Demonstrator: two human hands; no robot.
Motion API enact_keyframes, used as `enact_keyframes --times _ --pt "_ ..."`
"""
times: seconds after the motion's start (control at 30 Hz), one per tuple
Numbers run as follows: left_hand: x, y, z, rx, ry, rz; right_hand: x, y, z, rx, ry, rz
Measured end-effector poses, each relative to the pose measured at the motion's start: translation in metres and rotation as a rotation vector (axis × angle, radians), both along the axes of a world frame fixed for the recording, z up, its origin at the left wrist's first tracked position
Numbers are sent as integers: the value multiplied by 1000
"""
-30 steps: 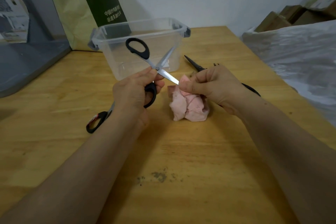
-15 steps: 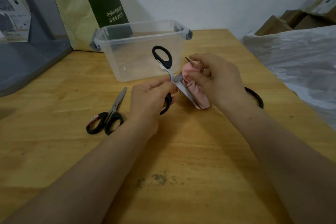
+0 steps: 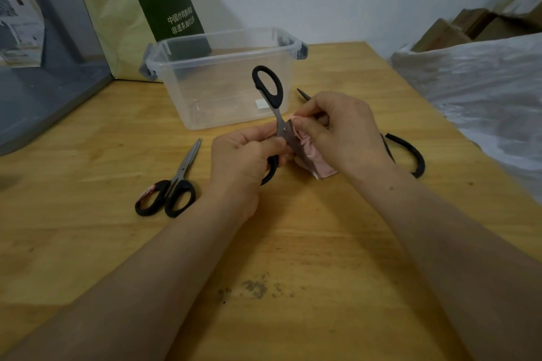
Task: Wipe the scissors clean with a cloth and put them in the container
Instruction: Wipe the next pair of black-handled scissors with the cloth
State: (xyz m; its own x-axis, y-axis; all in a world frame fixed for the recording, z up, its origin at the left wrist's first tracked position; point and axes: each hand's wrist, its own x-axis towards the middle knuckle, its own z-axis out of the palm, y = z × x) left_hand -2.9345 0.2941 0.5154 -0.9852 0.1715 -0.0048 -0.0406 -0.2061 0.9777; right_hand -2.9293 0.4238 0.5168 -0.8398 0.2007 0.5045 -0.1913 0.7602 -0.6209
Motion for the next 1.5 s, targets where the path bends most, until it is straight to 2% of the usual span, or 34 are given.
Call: enact_keyframes --times 0.13,0.3,0.43,0.57,0.73,0.8,0.9,1.0,1.1,1.23,1.37,1.5 --pt "1 -2 1 10 -5 20 2 -4 -1 43 -21 92" --pt "4 0 2 -2 -23 7 -1 5 0 -15 -30 -22" --pt "3 -1 2 19 -25 19 2 -1 -2 24 -53 79" --pt "3 0 2 16 -33 24 -3 7 0 -10 -22 -24" --pt "1 -2 2 3 -13 14 2 -2 -4 -6 -25 106" --pt "2 -3 2 4 -19 9 -1 1 -3 -12 -22 62" --pt "4 0 3 -9 -15 1 -4 9 -3 52 24 -45" --pt "3 0 0 -44 33 -10 -2 7 -5 45 173 -18" --pt "3 0 -3 -110 92 -19 -2 -1 -7 57 231 18" --pt "2 -3 -3 -118 105 19 -2 -5 -9 103 160 108" --pt "-2 -5 -2 -92 35 45 -1 0 -5 123 -2 221" --pt "0 -3 -3 -105 17 15 0 6 2 102 -14 245"
